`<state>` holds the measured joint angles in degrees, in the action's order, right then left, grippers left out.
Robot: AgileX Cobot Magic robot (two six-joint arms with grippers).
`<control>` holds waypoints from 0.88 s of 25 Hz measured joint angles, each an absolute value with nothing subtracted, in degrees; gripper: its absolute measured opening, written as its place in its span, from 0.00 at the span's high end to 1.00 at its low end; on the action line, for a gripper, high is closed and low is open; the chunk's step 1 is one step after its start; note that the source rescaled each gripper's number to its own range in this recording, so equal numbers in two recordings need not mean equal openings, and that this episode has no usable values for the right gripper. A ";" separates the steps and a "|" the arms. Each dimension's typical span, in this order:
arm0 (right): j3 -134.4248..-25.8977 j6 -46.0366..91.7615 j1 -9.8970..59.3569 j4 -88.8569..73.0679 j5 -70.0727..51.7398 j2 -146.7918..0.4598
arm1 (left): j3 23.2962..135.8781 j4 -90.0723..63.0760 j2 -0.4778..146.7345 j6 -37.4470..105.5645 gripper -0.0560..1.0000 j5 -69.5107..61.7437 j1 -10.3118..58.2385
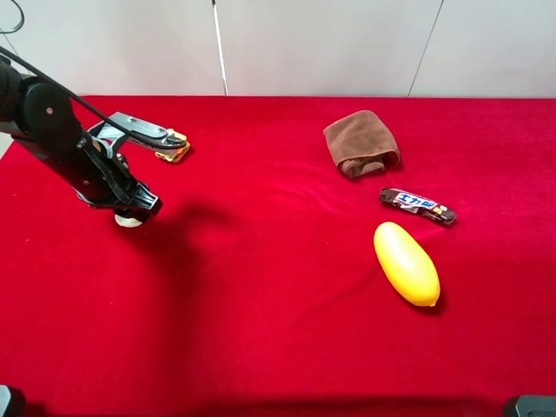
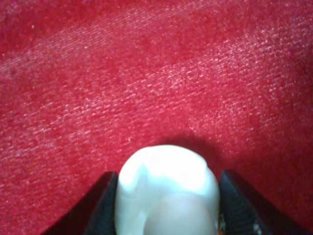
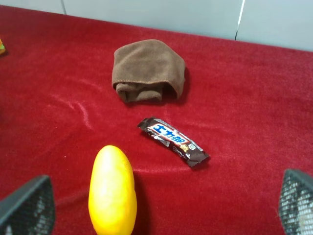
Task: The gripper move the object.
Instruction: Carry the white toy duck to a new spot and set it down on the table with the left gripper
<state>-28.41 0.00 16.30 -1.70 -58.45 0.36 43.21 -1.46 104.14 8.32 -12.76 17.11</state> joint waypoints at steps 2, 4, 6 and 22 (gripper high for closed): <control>-28.41 0.00 16.30 -1.70 -58.45 0.36 | 43.21 -1.46 104.14 8.32 0.95 -12.47 17.11; -28.41 0.00 16.30 -1.70 -58.45 0.36 | 43.21 -1.46 104.14 8.32 0.95 -12.37 17.11; -28.41 0.00 16.30 -1.70 -58.45 0.36 | 43.21 -1.46 104.14 8.27 0.95 -12.32 17.11; -28.41 0.00 16.30 -1.70 -58.52 0.36 | 43.21 -1.46 104.14 8.28 0.45 -11.55 17.11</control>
<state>-28.41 0.00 16.30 -1.70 -58.52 0.36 43.21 -1.46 104.14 8.28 -11.55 17.11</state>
